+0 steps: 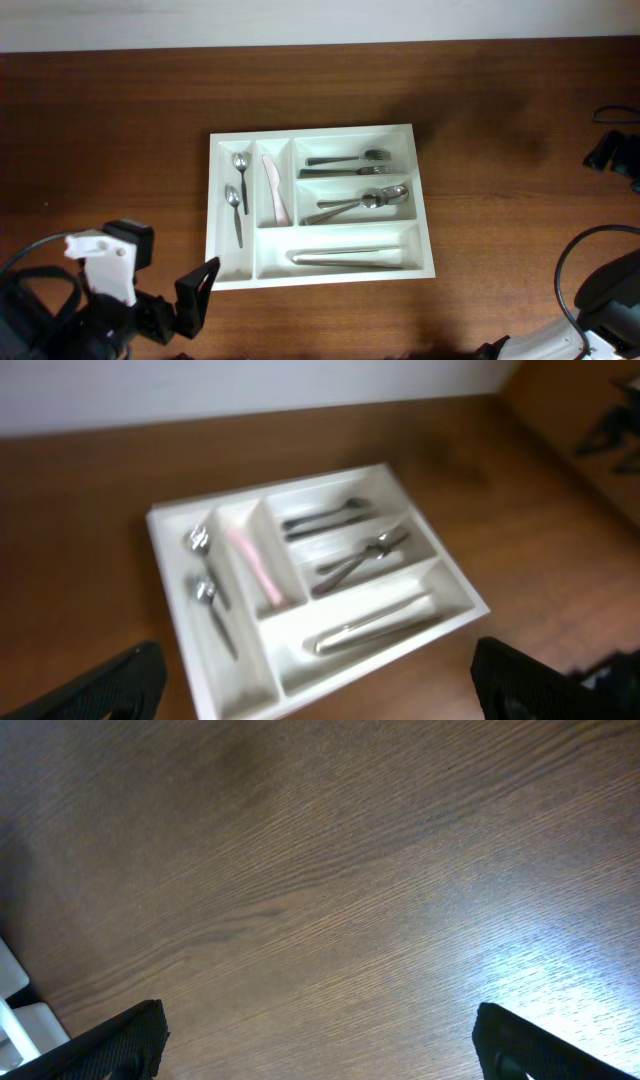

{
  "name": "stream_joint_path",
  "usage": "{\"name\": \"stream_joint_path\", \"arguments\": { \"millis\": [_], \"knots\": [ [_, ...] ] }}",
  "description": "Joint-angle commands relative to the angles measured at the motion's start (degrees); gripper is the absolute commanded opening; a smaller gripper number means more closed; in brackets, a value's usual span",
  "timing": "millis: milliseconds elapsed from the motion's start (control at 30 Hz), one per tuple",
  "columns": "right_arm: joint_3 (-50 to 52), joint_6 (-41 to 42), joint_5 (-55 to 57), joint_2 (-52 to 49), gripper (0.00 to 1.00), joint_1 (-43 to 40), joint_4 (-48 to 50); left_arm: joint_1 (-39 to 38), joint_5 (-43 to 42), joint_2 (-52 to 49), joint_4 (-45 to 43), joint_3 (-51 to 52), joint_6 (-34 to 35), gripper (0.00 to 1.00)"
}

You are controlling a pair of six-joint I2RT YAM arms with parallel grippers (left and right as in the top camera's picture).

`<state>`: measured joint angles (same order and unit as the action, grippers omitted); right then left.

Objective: Pack container

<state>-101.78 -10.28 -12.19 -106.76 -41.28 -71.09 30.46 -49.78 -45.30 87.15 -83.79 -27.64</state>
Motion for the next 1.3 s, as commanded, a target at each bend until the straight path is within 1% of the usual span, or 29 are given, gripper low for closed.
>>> {"name": "stream_joint_path", "arguments": {
  "millis": [0,167,233,333,367,400,433,533,600,667,700,767,800,833,933,967,1000,1100,1133,1167,1267],
  "knots": [
    [0.3,0.3,-0.7,1.2,0.99,0.0,0.0,-0.5,-11.9,0.7,-3.8,6.6,-8.2,0.99],
    [0.3,0.3,-0.7,1.2,0.99,0.0,0.0,-0.5,-18.0,0.7,-11.3,15.7,-8.2,0.99],
    [0.3,0.3,-0.7,1.2,0.99,0.0,0.0,-0.5,-18.6,0.7,-13.8,18.2,-8.1,0.99],
    [0.3,0.3,-0.7,1.2,0.99,0.0,0.0,-0.5,-18.4,0.7,-15.4,19.1,-7.3,0.99],
    [0.3,0.3,-0.7,1.2,0.99,0.0,0.0,-0.5,-17.8,0.7,-16.8,19.0,-5.3,0.99],
    [0.3,0.3,-0.7,1.2,0.99,0.0,0.0,-0.5,-16.2,0.8,-18.6,19.0,-1.4,0.99],
    [0.3,0.3,-0.7,1.3,0.99,0.0,0.0,-0.5,-13.7,0.9,-20.4,18.8,3.9,0.99],
    [0.3,0.3,-0.7,1.2,0.99,0.0,0.0,-3.1,-2.0,1.8,-26.4,18.7,22.5,0.99],
    [0.3,0.3,-0.7,1.2,0.99,0.0,0.0,-6.9,6.4,2.8,-30.9,18.7,32.2,0.99],
    [0.3,0.3,-0.7,1.2,0.99,0.0,0.0,-12.0,14.3,4.0,-35.6,18.7,38.3,0.99],
    [0.3,0.3,-0.7,1.2,0.99,0.0,0.0,-15.1,18.6,4.6,-38.0,18.7,40.1,0.99],
    [0.3,0.3,-0.7,1.3,0.99,0.0,0.0,-22.8,28.7,5.8,-42.2,18.7,40.2,0.99],
    [0.3,0.3,-0.7,1.3,0.99,0.0,0.0,-27.9,36.9,6.8,-43.1,18.9,40.2,0.99],
    [0.3,0.3,-0.7,1.2,0.99,0.0,0.0,-30.8,41.9,7.5,-43.0,19.1,40.2,0.99],
    [0.3,0.3,-0.7,1.2,0.99,0.0,0.0,-37.1,55.1,10.1,-43.5,22.1,40.2,0.99],
    [0.3,0.3,-0.7,1.2,0.99,0.0,0.0,-37.8,57.1,11.0,-44.1,23.7,40.2,0.99],
    [0.3,0.3,-0.7,1.2,0.99,0.0,0.0,-38.0,58.3,12.2,-45.4,26.1,40.2,0.99],
    [0.3,0.3,-0.7,1.2,0.99,0.0,0.0,-36.8,56.9,16.4,-51.6,34.7,39.6,0.99],
    [0.3,0.3,-0.7,1.2,1.0,0.0,0.0,-36.2,55.6,18.3,-54.6,38.3,39.5,0.99],
    [0.3,0.3,-0.7,1.2,0.99,0.0,0.0,-35.7,54.0,20.1,-57.7,41.7,39.5,0.99],
    [0.3,0.3,-0.7,1.2,0.99,0.0,0.0,-34.1,46.9,25.2,-68.3,51.4,34.3,0.99]
  ]
}}
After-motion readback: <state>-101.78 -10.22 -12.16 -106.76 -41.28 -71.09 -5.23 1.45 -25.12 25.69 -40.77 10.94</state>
